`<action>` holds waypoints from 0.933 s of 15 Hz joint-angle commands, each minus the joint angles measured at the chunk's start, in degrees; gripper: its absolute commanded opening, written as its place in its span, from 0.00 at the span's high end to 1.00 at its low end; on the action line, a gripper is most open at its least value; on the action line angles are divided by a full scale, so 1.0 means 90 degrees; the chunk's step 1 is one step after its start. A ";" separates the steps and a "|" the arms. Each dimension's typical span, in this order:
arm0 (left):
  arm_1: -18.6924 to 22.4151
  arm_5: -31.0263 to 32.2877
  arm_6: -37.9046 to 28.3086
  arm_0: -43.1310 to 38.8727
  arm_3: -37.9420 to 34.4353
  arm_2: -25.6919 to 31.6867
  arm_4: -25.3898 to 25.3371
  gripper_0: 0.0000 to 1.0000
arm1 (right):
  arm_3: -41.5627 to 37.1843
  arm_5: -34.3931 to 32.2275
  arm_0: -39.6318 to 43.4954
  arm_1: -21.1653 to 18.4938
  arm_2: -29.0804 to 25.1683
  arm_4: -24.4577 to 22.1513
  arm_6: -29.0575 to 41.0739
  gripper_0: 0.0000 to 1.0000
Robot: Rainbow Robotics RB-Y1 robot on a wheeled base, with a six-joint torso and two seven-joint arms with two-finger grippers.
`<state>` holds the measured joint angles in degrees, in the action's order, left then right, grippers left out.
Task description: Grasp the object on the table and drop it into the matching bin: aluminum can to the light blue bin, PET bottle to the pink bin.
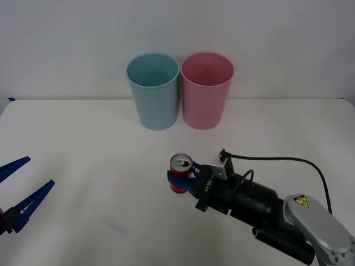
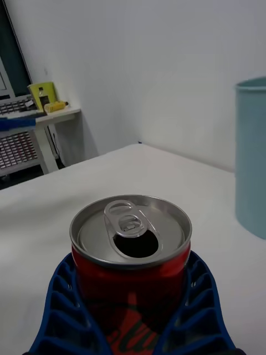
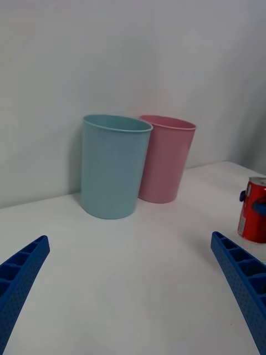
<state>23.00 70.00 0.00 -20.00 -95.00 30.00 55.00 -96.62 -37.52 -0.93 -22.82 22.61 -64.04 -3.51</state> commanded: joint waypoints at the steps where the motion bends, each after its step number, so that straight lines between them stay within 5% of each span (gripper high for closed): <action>1: 0.0000 0.0000 0.0000 0.0000 0.0000 0.0000 0.0000 0.00 | -0.0778 0.0009 0.0221 -0.0189 -0.0335 -0.0072 0.0869 1.00; 8: 0.0000 0.0000 0.0000 0.0000 0.0000 0.0000 0.0000 0.00 | -0.1872 -0.0021 0.0133 -0.0501 -0.1087 -0.0072 0.2470 1.00; 14: 0.0000 0.0000 0.0000 0.0000 0.0000 0.0000 0.0000 0.00 | -0.1364 -0.0021 -0.1176 -0.0599 -0.1311 -0.0082 0.2822 1.00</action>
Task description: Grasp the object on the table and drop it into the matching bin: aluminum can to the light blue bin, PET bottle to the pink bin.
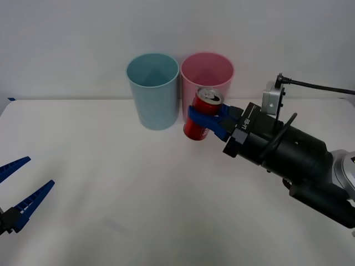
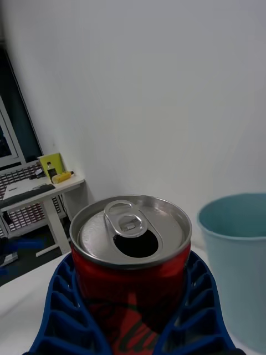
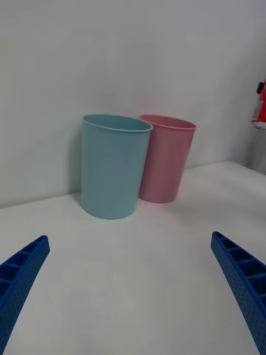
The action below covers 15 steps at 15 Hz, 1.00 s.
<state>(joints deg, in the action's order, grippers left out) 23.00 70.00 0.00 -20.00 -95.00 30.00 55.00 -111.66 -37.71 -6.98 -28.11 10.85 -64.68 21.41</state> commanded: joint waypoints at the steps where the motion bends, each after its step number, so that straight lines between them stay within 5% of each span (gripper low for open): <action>1: 0.0000 0.0000 0.0000 0.0000 0.0000 0.0000 0.0000 0.00 | 0.0551 -0.0009 -0.0826 -0.0002 -0.0004 -0.0147 0.0082 1.00; 8: 0.0000 0.0000 0.0000 0.0000 0.0000 0.0000 0.0000 0.00 | 0.2836 -0.0009 -0.2926 0.0770 -0.0004 -0.1212 0.0160 1.00; 15: 0.0000 0.0000 0.0000 0.0000 0.0000 0.0000 0.0000 0.00 | 0.5249 0.0498 -0.4752 0.1746 -0.0092 -0.1720 -0.0045 1.00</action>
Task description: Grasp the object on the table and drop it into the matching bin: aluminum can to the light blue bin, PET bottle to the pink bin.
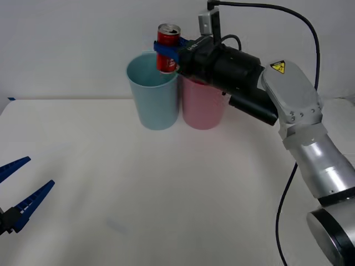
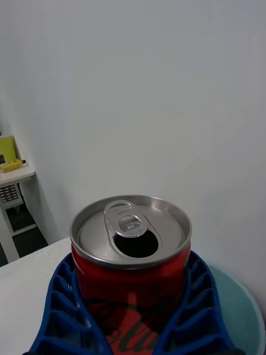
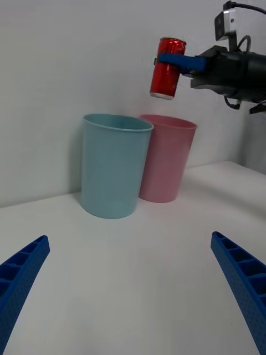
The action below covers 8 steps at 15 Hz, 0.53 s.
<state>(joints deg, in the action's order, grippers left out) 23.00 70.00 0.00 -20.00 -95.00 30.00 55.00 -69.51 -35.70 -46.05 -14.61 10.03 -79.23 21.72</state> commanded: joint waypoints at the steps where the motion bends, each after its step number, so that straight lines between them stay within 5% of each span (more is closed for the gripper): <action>1: 0.0000 0.0000 0.0000 0.0000 0.0000 0.0000 0.0000 0.00 | 0.0936 0.0432 -0.0684 0.0373 -0.0001 -0.0142 -0.0148 1.00; 8: 0.0000 0.0000 0.0000 0.0000 0.0000 0.0000 0.0000 0.00 | 0.2752 0.1545 -0.1807 0.0998 0.0009 -0.0074 -0.1164 1.00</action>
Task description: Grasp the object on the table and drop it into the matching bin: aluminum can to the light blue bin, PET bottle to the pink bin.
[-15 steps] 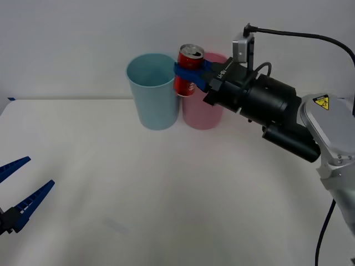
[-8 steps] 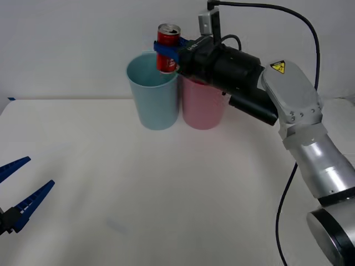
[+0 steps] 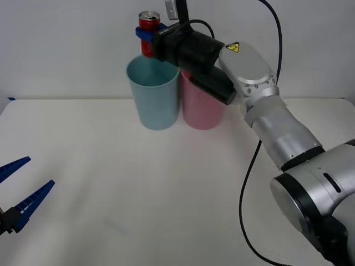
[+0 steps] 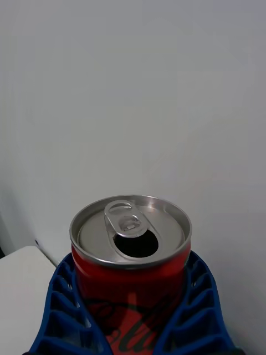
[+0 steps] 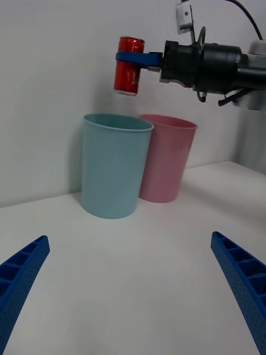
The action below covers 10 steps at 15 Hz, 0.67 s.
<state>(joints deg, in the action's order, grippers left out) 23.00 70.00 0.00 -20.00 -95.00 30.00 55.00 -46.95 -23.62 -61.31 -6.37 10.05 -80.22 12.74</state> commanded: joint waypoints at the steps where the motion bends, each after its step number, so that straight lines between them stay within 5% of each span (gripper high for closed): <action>1: 0.0000 0.0000 0.0000 0.0000 0.0000 0.0000 0.0000 0.00 | 0.0246 0.0241 -0.0111 0.0083 0.0016 0.0026 -0.0175 1.00; 5: 0.0000 0.0000 0.0000 0.0000 0.0000 0.0000 0.0000 0.00 | 0.0246 0.0241 -0.0111 0.0083 0.0026 0.0036 -0.0165 0.85; 6: 0.0000 0.0000 0.0000 0.0000 0.0000 0.0000 0.0000 0.00 | 0.0246 0.0241 -0.0101 0.0083 0.0026 0.0056 -0.0175 0.06; 10: 0.0000 0.0000 0.0000 0.0000 0.0000 0.0000 0.0000 0.00 | 0.0237 0.0222 -0.0111 0.0093 0.0026 0.0085 -0.0283 0.00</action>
<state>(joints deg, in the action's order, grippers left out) 23.00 70.00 0.00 -20.00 -95.00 30.00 55.00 -44.74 -21.58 -62.28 -5.60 10.27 -79.55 10.34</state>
